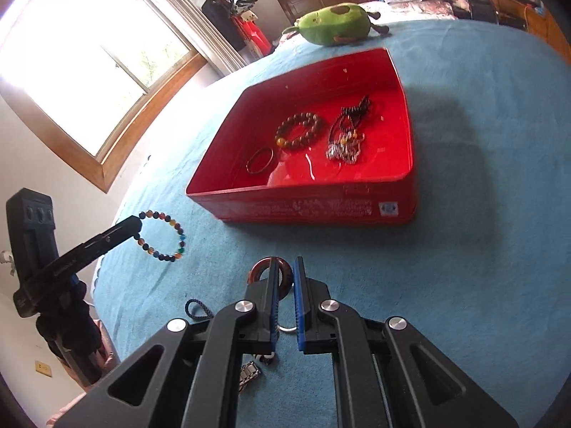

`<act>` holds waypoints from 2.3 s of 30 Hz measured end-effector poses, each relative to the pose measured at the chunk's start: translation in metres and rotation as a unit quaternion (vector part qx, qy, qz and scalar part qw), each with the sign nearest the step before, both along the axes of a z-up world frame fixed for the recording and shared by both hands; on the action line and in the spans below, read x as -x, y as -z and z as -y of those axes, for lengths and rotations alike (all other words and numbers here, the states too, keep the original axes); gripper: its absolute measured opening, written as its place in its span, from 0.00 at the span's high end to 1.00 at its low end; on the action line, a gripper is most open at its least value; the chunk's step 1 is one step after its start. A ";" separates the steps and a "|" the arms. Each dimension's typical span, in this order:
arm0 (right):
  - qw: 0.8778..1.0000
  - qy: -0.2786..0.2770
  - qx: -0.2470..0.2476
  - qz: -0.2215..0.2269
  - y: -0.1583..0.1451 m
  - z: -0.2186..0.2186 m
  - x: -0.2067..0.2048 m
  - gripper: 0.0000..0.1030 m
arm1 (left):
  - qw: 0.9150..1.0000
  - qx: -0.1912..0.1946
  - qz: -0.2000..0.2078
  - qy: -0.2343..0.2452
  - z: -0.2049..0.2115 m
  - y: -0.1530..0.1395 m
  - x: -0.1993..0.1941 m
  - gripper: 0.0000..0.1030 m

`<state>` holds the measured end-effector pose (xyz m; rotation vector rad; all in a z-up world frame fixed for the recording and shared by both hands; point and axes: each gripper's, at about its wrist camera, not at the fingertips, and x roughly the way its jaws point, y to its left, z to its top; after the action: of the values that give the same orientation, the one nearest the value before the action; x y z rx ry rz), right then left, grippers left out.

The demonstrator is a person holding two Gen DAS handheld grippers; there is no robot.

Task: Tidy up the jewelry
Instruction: 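Carry bracelet and copper ring into the red tray and open both tools, then withdraw both open tools from the tray toward the watch and hoop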

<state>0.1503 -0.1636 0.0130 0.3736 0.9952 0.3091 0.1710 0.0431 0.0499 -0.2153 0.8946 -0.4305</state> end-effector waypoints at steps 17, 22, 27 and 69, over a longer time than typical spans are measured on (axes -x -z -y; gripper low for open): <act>0.999 0.006 0.014 0.036 -0.043 0.002 -0.086 0.93 | 0.999 0.008 0.023 0.023 0.048 -0.034 -0.073 0.94; 0.999 0.010 0.025 0.019 -0.027 0.002 -0.122 0.93 | 1.000 0.007 0.015 0.024 0.062 -0.023 -0.104 0.94; 0.999 0.013 0.037 -0.007 -0.003 0.002 -0.149 0.93 | 1.000 0.002 -0.002 0.024 0.073 -0.005 -0.131 0.94; 0.989 0.066 0.119 0.051 -0.042 0.013 -0.048 0.07 | 0.995 -0.074 0.038 -0.050 0.031 -0.018 -0.044 0.11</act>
<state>0.1982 -0.1764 0.0550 0.2036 0.8898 0.0878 0.2152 0.0117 0.0676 -0.1061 0.8342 -0.2770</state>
